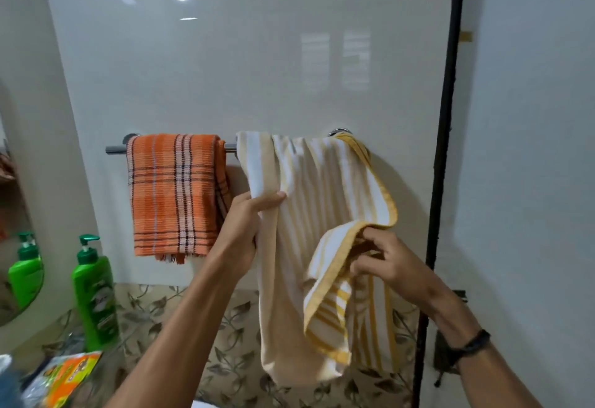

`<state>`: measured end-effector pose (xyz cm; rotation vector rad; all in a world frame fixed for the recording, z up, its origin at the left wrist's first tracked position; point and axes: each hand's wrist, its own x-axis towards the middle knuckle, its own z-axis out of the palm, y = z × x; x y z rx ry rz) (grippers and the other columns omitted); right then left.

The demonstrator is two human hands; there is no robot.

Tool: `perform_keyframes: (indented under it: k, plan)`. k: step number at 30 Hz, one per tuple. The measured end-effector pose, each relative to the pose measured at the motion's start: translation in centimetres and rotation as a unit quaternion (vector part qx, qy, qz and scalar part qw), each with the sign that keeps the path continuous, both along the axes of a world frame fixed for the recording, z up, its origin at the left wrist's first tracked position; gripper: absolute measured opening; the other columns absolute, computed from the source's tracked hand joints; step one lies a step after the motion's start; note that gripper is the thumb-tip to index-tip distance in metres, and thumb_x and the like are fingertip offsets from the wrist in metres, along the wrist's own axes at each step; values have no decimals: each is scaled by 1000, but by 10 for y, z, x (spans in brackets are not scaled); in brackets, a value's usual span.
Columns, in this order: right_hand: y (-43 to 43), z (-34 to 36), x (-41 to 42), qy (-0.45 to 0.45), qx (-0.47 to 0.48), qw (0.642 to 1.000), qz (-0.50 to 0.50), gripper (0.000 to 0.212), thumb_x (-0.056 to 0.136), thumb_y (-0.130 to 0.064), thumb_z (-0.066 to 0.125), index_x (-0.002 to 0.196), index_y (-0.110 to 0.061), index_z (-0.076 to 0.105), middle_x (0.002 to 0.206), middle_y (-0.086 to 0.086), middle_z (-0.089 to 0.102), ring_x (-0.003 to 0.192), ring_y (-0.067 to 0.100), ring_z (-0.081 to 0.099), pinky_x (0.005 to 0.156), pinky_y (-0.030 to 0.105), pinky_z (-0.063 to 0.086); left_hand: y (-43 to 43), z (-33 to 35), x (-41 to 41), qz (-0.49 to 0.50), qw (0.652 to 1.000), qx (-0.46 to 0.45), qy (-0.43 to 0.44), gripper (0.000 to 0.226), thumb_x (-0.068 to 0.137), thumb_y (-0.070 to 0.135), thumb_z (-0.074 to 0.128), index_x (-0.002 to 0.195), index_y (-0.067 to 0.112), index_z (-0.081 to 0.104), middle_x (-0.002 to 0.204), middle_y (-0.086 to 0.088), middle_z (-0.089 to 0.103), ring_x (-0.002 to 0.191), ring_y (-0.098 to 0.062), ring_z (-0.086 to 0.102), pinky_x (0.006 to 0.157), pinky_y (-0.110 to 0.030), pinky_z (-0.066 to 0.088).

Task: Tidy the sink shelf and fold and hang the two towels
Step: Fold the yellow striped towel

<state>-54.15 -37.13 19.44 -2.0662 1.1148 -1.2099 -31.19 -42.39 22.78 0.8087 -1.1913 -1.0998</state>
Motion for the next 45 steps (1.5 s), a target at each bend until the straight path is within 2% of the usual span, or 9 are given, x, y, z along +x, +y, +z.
perform_keyframes:
  k: [5,8,11,15,18,28,35,40,45]
  plan:
    - [-4,10,-16,-231,-134,936,-228,12,89,-24,69,86,-13,68,89,9,67,82,19,63,72,31,48,32,-26,-15,8,999,-7,48,9,81,5,63,81,9,71,75,-2,65,67,-16,62,58,-28,49]
    - [-37,13,-23,-170,-74,947,-263,60,84,-40,76,135,-25,50,140,4,44,127,16,46,100,29,42,47,-42,-29,21,998,-35,50,10,70,5,63,75,10,70,70,-4,61,66,-19,61,56,-31,50]
    - [-67,13,-18,-143,51,973,-174,89,80,-45,80,152,-27,31,150,1,44,137,19,44,109,41,43,58,-55,-42,24,996,-53,66,21,62,6,60,75,14,74,76,-9,63,75,-28,62,70,-40,51]
    - [-77,-17,4,-179,140,974,24,42,86,-22,77,126,-21,67,125,2,71,121,19,64,104,38,51,75,-73,-61,8,997,-24,74,30,59,5,58,77,19,77,74,-8,69,71,-22,68,63,-32,55]
    - [-57,-52,12,-271,184,941,87,29,82,-39,77,108,-27,75,116,-3,75,117,19,66,102,38,51,80,-93,-61,3,997,12,81,32,64,10,63,94,14,74,90,-16,72,82,-30,70,70,-41,58]
    - [5,-125,-30,-233,66,947,-213,56,87,-12,67,128,-43,46,98,-30,55,82,-8,56,69,21,47,97,-159,-80,20,999,47,6,35,59,24,76,89,6,74,83,-14,69,79,-31,66,74,-43,53]
    - [14,-179,-54,-176,99,932,-301,6,88,-29,66,90,-26,72,100,-8,60,87,12,63,78,30,51,97,-219,-109,30,981,192,-20,59,60,9,94,113,14,69,102,-12,78,95,-34,75,86,-55,60]
    - [28,-193,-67,-331,142,864,-352,13,90,-25,63,82,-21,72,89,-5,69,88,19,66,77,33,52,107,-260,-118,37,964,262,-10,55,64,2,92,112,16,68,94,-6,80,86,-26,77,76,-45,63]
    - [38,-202,-84,-542,235,738,-326,21,90,-30,64,103,-18,75,113,5,75,107,24,69,103,45,51,113,-299,-104,-29,928,370,-13,93,39,27,101,125,19,67,110,-8,78,103,-33,74,92,-56,58]
